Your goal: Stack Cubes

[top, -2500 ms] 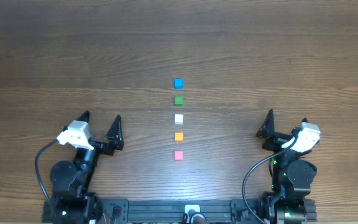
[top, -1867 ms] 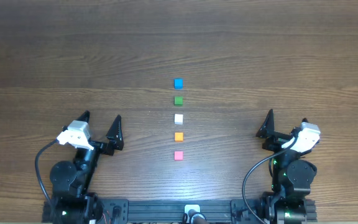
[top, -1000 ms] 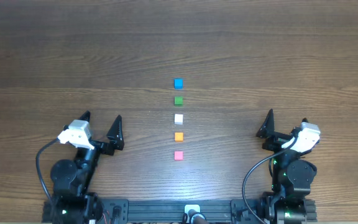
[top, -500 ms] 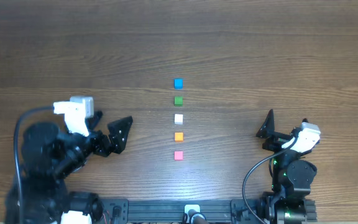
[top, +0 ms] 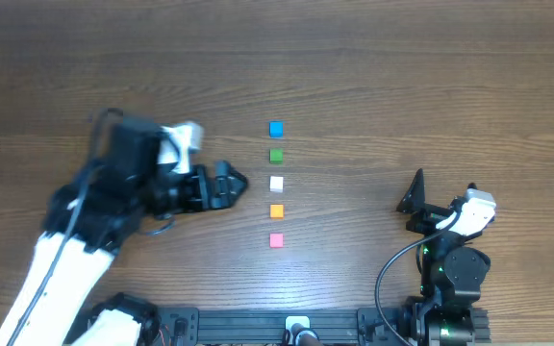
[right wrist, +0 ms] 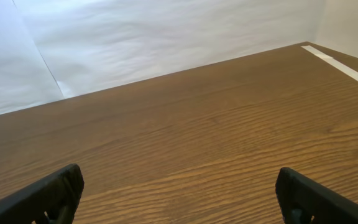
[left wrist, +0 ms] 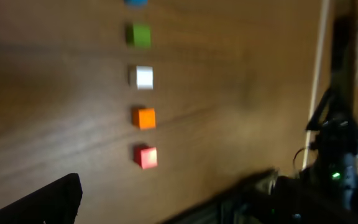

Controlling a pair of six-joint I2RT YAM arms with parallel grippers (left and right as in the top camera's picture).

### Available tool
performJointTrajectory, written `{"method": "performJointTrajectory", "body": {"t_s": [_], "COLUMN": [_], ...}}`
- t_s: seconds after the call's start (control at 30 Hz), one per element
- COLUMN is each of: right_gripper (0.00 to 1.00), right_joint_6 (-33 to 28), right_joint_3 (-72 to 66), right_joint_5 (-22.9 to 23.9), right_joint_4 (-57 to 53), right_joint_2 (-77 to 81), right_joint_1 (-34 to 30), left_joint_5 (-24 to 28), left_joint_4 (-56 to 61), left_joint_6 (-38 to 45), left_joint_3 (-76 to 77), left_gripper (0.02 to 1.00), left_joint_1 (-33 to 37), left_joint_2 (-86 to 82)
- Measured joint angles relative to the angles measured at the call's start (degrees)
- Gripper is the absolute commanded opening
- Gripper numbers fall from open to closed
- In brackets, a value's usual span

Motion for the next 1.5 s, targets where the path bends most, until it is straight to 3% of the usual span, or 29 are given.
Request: {"method": "performJointTrajectory", "body": {"t_s": [0.27, 0.53, 0.87, 1.5], "right_gripper": [0.993, 0.991, 0.993, 0.993], "right_joint_6": [0.0, 0.0, 0.0, 0.0], "right_joint_3": [0.0, 0.0, 0.0, 0.0], "right_joint_5": [0.0, 0.0, 0.0, 0.0], "right_joint_4": [0.0, 0.0, 0.0, 0.0], "right_joint_2": [0.0, 0.0, 0.0, 0.0], "right_joint_1": [0.0, 0.0, 0.0, 0.0], "left_joint_5": [-8.2, -12.5, -15.8, -18.3], "left_joint_4": [4.9, 5.0, 7.0, 7.7], "left_joint_6": [-10.7, -19.0, -25.4, -26.1], "left_joint_3": [0.3, 0.3, 0.3, 0.3], "left_gripper": [0.998, 0.996, 0.998, 0.910], "left_joint_1": [-15.5, -23.4, -28.0, -31.3], "left_joint_2": [13.1, 23.0, 32.0, 39.0]}}
